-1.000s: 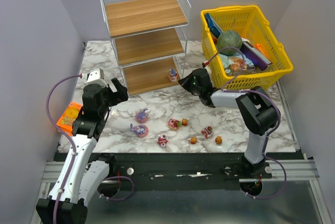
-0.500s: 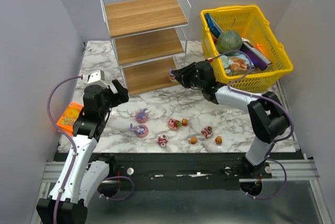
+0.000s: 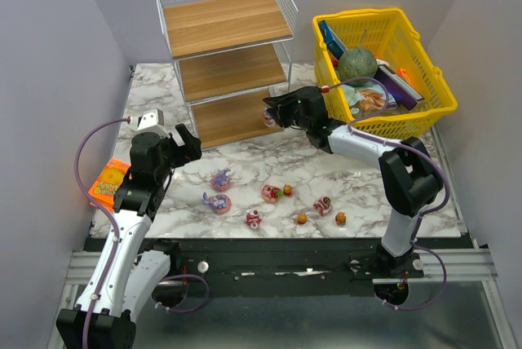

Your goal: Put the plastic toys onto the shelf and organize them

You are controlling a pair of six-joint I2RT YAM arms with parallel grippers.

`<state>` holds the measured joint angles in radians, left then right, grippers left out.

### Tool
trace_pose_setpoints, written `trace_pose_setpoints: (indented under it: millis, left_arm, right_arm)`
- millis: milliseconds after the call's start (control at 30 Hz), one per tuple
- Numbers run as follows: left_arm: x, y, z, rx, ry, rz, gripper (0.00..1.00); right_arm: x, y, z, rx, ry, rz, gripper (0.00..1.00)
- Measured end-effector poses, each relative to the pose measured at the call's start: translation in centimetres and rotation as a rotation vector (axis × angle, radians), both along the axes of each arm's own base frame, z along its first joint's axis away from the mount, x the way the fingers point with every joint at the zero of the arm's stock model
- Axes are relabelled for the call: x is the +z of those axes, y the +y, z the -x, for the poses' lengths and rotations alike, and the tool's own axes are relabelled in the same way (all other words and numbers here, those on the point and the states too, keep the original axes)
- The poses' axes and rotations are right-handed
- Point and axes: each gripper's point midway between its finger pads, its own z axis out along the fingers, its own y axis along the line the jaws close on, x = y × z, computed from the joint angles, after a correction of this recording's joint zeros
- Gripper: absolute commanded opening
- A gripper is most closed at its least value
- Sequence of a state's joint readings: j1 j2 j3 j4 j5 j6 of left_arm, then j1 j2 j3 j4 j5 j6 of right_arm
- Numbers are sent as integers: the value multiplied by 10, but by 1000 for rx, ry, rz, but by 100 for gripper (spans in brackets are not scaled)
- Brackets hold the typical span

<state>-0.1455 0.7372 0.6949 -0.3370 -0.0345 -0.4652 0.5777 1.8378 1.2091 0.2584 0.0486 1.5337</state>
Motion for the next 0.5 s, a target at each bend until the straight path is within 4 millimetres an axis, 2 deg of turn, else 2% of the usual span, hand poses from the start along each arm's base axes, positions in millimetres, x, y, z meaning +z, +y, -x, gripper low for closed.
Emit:
trace_pose_setpoints:
  millis: [500]
  left_arm:
    - [-1,0,0,-1,3,-1,99]
  right_arm:
    - [-16,-4,-3,-29,16,50,48]
